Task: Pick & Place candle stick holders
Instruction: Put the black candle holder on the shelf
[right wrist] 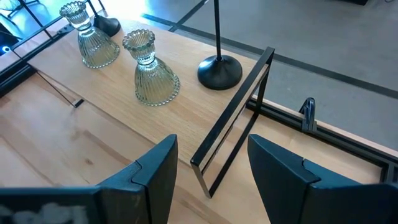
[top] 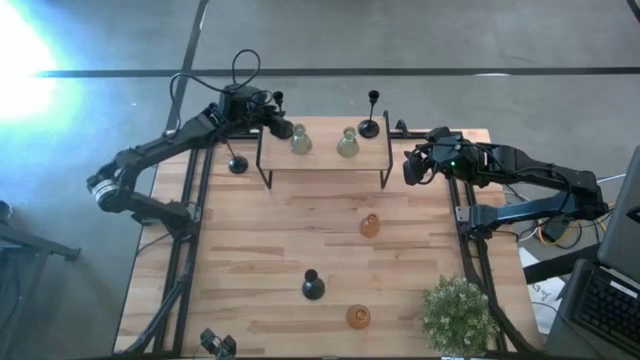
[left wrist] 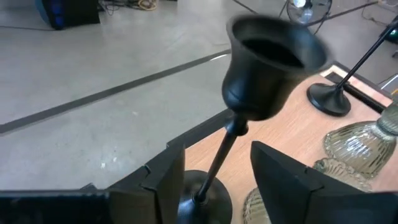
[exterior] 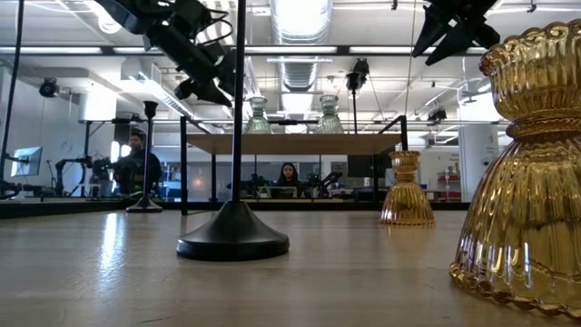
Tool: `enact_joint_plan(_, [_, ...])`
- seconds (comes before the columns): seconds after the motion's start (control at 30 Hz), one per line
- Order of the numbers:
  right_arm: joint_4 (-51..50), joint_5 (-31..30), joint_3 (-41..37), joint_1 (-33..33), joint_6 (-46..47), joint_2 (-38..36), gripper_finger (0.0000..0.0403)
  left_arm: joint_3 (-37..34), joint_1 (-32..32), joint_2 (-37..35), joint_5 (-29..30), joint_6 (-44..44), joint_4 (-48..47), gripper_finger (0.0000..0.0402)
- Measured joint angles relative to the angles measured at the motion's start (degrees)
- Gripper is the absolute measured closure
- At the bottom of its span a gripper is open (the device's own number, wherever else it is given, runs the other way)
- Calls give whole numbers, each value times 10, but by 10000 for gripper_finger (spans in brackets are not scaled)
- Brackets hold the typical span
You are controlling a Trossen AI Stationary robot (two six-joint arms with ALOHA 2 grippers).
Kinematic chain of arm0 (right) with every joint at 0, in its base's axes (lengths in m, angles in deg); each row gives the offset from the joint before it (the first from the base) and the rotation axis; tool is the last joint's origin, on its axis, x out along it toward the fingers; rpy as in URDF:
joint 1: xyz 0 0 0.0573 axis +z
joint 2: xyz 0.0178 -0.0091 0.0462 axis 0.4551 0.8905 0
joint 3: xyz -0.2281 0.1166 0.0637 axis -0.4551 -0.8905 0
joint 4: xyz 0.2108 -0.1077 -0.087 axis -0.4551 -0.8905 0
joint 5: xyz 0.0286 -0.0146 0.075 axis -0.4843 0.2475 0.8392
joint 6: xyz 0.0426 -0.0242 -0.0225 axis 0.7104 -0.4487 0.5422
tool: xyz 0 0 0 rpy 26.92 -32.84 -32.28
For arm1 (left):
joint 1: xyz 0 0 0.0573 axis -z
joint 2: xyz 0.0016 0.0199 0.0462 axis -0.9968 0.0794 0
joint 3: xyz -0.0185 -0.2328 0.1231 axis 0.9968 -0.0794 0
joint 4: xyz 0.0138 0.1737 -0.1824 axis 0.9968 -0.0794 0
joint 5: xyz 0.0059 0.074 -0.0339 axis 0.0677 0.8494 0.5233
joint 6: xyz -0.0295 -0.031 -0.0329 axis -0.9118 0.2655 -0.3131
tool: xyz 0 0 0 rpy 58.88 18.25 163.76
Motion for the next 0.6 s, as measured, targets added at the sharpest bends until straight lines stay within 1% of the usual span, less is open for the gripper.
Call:
enact_joint_plan(0.17, [0, 0, 0, 0, 0, 0, 213, 0, -1, -19, -5, 0, -20, 195])
enact_joint_plan(0.3, [4, 0, 0, 0, 0, 0, 213, 1, -1, -39, -23, 1, -27, 193])
enact_joint_plan(0.6, [7, 0, 0, 0, -2, 0, 213, 12, -1, -102, -65, 6, -90, 193])
